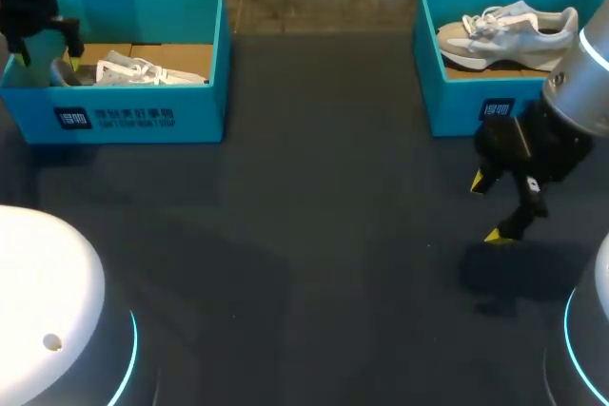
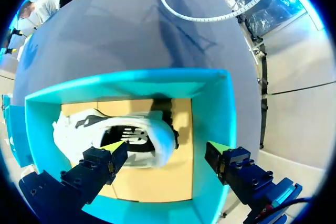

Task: Take the shoe out of the shoebox, open the shoe tongue, remove and reinsert the insole, then place the shoe into the shoebox

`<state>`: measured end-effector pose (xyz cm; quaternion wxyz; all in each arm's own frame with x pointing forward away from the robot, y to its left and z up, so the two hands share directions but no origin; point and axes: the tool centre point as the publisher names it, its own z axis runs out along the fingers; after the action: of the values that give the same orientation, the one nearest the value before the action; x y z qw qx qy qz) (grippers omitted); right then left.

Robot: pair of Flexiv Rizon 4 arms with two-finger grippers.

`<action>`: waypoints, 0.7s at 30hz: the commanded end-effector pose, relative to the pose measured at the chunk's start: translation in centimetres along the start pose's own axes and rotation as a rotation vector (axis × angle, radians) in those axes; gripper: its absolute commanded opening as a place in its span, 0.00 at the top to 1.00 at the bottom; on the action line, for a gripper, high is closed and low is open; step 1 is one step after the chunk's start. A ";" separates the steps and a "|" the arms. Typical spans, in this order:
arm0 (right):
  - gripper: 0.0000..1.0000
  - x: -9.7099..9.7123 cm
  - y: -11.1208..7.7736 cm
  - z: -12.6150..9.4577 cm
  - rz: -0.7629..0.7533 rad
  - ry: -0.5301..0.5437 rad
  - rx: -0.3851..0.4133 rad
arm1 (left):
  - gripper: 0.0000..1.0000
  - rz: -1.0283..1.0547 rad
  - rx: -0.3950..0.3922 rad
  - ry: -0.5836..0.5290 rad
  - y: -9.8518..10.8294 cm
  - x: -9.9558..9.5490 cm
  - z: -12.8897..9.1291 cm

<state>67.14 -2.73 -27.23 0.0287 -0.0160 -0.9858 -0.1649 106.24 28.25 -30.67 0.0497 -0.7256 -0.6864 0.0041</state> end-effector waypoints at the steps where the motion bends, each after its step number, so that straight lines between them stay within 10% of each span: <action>1: 0.00 0.0 0.0 0.1 0.000 0.000 0.001 | 0.00 -0.002 -0.031 0.004 -2.3 0.0 -2.4; 21: 0.00 0.0 0.0 0.1 0.000 0.000 0.001 | 0.00 0.002 -0.034 0.026 -8.5 0.4 -11.2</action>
<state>67.14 -2.73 -27.23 0.0287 -0.0160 -0.9858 -0.1649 100.11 28.27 -19.98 0.0524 -0.7255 -0.6862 -0.0091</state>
